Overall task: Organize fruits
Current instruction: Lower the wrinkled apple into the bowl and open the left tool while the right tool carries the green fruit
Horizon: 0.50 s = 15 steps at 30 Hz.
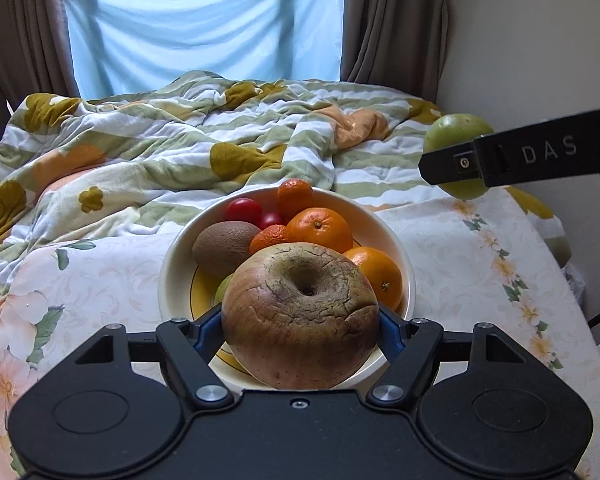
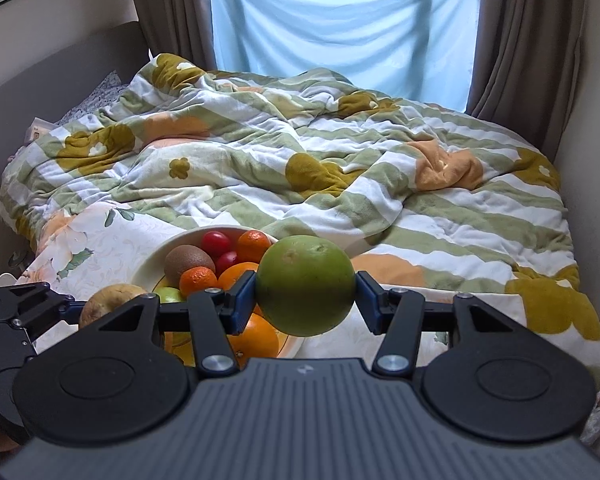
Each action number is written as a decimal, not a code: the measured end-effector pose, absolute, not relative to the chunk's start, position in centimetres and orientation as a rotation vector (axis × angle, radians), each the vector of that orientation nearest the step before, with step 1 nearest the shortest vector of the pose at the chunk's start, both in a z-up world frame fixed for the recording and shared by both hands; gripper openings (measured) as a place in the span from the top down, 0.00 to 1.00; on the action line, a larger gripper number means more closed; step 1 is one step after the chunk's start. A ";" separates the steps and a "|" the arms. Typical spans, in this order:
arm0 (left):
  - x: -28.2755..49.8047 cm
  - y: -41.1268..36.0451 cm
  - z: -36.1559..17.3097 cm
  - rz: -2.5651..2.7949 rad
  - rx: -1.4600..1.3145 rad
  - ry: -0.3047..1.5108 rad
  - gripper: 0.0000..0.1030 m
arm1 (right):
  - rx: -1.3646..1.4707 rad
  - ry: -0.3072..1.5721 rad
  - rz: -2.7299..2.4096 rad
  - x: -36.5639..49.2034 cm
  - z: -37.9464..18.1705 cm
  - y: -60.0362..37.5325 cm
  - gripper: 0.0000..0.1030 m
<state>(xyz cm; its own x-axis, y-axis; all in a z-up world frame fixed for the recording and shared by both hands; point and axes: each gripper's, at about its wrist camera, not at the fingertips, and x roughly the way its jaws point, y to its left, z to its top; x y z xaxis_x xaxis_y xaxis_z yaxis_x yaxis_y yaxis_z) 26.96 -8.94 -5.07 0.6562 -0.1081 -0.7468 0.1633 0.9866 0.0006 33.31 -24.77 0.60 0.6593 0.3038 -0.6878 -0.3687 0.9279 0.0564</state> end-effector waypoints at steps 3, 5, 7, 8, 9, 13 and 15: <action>27.3 -9.6 -5.6 -0.154 0.105 0.845 0.25 | -0.096 0.778 0.392 34.1 0.0 -24.9 0.34; 27.5 -9.9 -5.8 -0.152 0.116 0.846 0.24 | -0.095 0.787 0.393 34.5 -0.4 -24.9 0.34; 27.6 -10.4 -5.9 -0.150 0.126 0.839 0.24 | -0.096 0.793 0.394 34.8 -0.7 -25.1 0.34; 27.6 -10.6 -6.0 -0.150 0.132 0.837 0.24 | -0.096 0.795 0.395 34.9 -0.7 -25.1 0.34; 27.6 -10.8 -6.1 -0.149 0.142 0.834 0.24 | -0.096 0.798 0.396 35.1 -0.8 -25.2 0.34; 27.3 -11.9 -6.3 -0.152 0.195 0.804 0.21 | -0.098 0.802 0.397 35.4 -1.1 -25.4 0.34; 27.2 -12.1 -6.0 -0.135 0.204 0.788 0.17 | -0.099 0.803 0.397 35.5 -1.2 -25.5 0.34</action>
<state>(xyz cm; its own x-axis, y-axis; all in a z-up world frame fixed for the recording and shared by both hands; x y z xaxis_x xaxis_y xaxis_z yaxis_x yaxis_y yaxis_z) 27.22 -12.10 -6.04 0.6984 -0.0449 -0.7143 0.1963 0.9718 0.1309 35.52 -25.46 -1.17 0.6250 0.3087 -0.7170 -0.3828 0.9217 0.0632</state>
